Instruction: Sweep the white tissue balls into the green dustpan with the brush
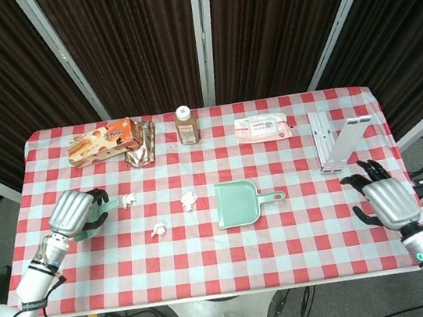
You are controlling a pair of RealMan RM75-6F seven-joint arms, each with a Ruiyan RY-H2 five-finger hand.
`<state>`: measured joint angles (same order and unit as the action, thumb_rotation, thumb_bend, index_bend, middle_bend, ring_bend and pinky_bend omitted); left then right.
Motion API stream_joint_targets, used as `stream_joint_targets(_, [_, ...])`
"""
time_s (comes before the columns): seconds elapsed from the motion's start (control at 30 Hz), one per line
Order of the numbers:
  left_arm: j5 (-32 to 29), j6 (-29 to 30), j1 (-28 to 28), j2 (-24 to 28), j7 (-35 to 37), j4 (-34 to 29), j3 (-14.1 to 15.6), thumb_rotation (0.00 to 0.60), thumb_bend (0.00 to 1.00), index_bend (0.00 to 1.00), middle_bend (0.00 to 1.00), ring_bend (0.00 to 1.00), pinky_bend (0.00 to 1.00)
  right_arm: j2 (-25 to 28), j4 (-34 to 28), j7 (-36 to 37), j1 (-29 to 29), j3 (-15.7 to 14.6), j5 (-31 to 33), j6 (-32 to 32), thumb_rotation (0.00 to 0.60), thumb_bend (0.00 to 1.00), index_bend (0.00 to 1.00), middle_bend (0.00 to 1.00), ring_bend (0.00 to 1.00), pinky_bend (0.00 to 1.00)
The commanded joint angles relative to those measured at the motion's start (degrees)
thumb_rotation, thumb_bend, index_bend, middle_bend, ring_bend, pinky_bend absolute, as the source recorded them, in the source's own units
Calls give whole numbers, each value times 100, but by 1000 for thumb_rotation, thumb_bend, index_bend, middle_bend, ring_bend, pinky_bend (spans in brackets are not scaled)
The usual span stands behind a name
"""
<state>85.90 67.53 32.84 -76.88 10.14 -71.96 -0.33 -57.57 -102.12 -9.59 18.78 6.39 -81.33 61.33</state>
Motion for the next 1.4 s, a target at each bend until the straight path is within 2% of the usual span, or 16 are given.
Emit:
stream_joint_targets(0.03, [427,378,-65,142,581,128,23,600,470,553,599,740,879,-596,128,-894,725,227,609,-741,600,297,263,296,13,11])
stream_joint_targets(0.13, [511,412,-53,127,727,199,22,600,470,552,599,740,879,-1071,352,-1422,1083,328,1105,-988,600,295,263,317,35,41])
stream_joint_targets(0.3, [575,470,-94,91,821,251,36,600,470,553,599,740,879,-1902,816,-2024,1514,434,1870,-1033,600,263,288,355,66,60])
stream_joint_targets(0.47, [597,469,-138,83,878,278,64,600,470,554,599,740,879,-2540,1330,-2547,1818,369,2245,-959,600,261,320,372,82,82])
stream_joint_targets(0.63, [594,423,-165,75,894,303,82,600,470,555,599,740,879,-3031,1700,-2724,1996,361,2413,-797,600,255,358,391,95,84])
stream_joint_targets(0.9, [637,402,-172,59,920,334,87,600,470,555,599,739,879,-3422,2028,-2868,2148,268,2489,-674,600,228,394,412,116,87])
stream_joint_targets(1.4, [670,322,-146,19,926,383,78,600,472,555,599,740,879,-3535,2092,-2856,2207,151,2587,-597,600,164,399,420,118,89])
